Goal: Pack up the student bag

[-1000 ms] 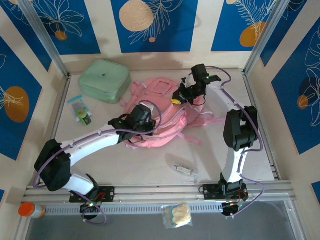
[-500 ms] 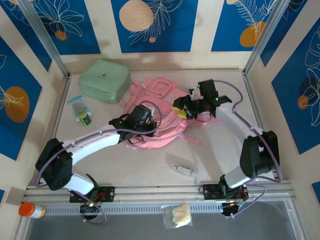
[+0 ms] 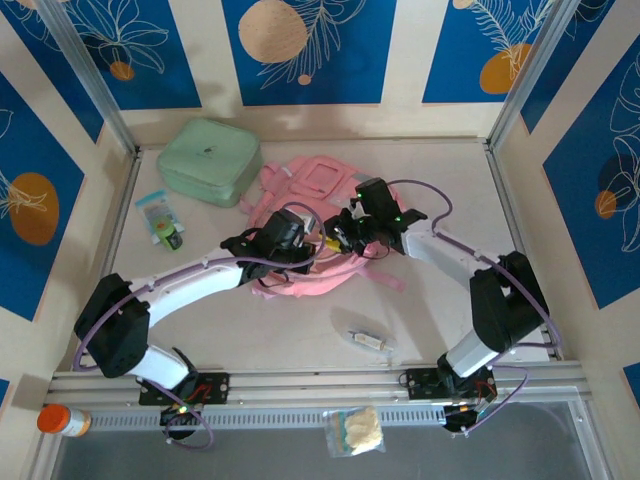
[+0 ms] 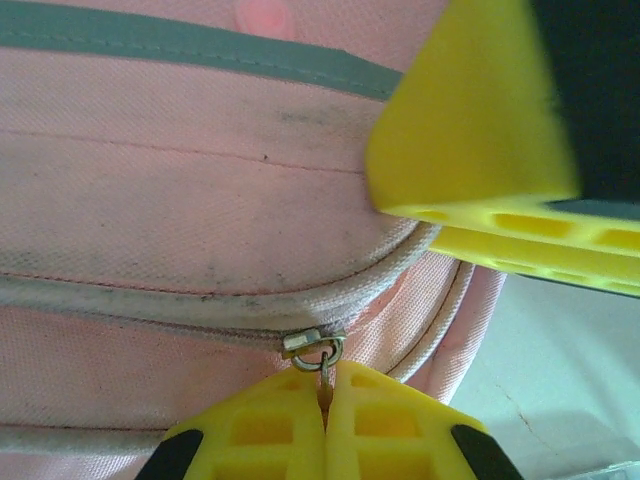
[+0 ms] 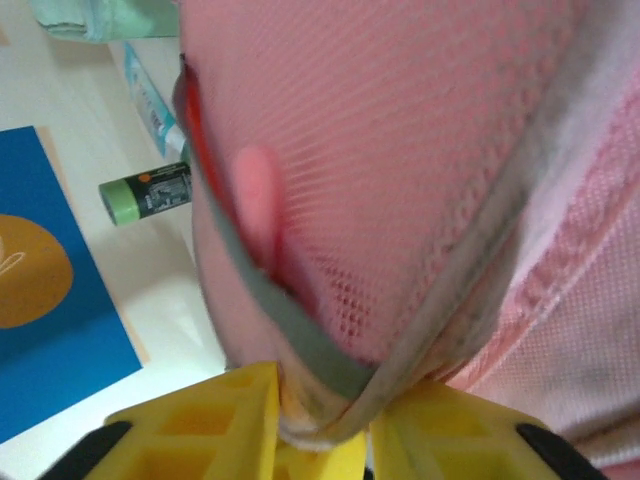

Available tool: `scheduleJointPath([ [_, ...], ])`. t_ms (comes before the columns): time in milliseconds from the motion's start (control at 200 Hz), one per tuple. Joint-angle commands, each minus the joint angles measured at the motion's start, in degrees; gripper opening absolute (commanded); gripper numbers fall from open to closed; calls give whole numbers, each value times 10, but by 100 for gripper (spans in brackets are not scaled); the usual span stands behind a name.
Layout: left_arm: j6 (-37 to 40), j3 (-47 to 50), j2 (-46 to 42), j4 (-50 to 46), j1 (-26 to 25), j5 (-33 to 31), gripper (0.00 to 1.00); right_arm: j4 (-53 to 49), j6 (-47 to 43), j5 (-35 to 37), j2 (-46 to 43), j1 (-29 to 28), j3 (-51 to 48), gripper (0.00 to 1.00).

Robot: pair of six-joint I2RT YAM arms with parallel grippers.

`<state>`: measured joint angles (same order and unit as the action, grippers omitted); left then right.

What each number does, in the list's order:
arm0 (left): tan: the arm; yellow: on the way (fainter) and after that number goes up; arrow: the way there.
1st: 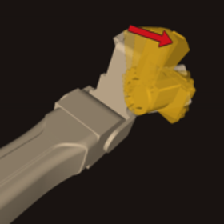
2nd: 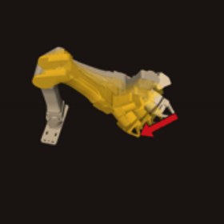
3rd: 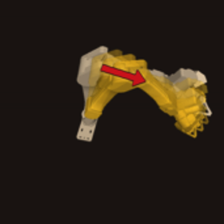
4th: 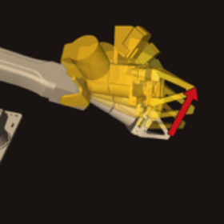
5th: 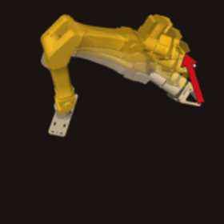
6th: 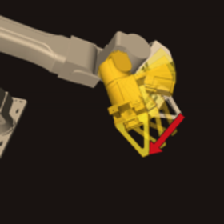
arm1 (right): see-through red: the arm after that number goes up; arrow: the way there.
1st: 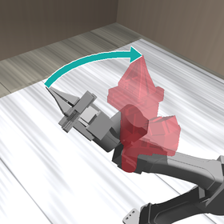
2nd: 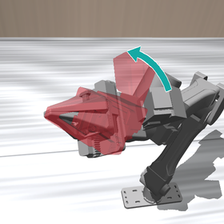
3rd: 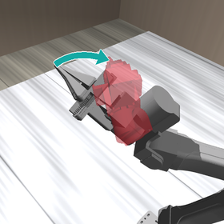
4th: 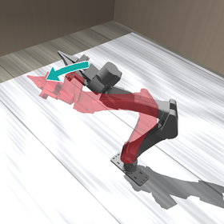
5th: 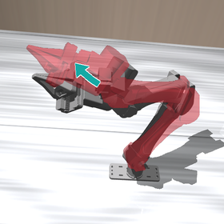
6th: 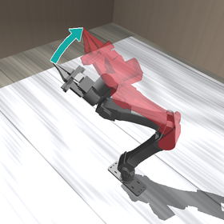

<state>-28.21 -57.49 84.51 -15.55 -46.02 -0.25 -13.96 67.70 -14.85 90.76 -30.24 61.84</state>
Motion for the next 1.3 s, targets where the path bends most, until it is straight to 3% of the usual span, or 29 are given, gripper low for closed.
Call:
scheduleJointPath([
  [0, 3, 1, 1, 6, -16, 36, 0, 9, -13, 46, 26, -2, 36, 21],
  [235, -42, -23, 33, 52, -68, 43, 0, -42, -121, 29, 36, 19, 84, 2],
  [375, -75, -73, 77, 63, -110, 25, 0, -87, -210, -43, 45, 76, 123, 0],
  [470, -84, -94, 99, 67, -114, 24, 0, -134, -270, -44, 51, 112, 146, 0],
  [605, -61, -92, 88, 26, -109, -7, 0, -142, -312, -106, 47, 164, 147, 0],
  [855, 86, -2, 16, -8, -65, -39, 0, -161, -352, -182, 50, 210, 156, 0],
  [1116, 175, 106, -61, 82, 47, 40, 0, -178, -357, -219, 40, 238, 157, 0],
  [1296, 223, 135, -57, 113, 114, 76, 0, -204, -370, -233, 39, 256, 170, 0],
])
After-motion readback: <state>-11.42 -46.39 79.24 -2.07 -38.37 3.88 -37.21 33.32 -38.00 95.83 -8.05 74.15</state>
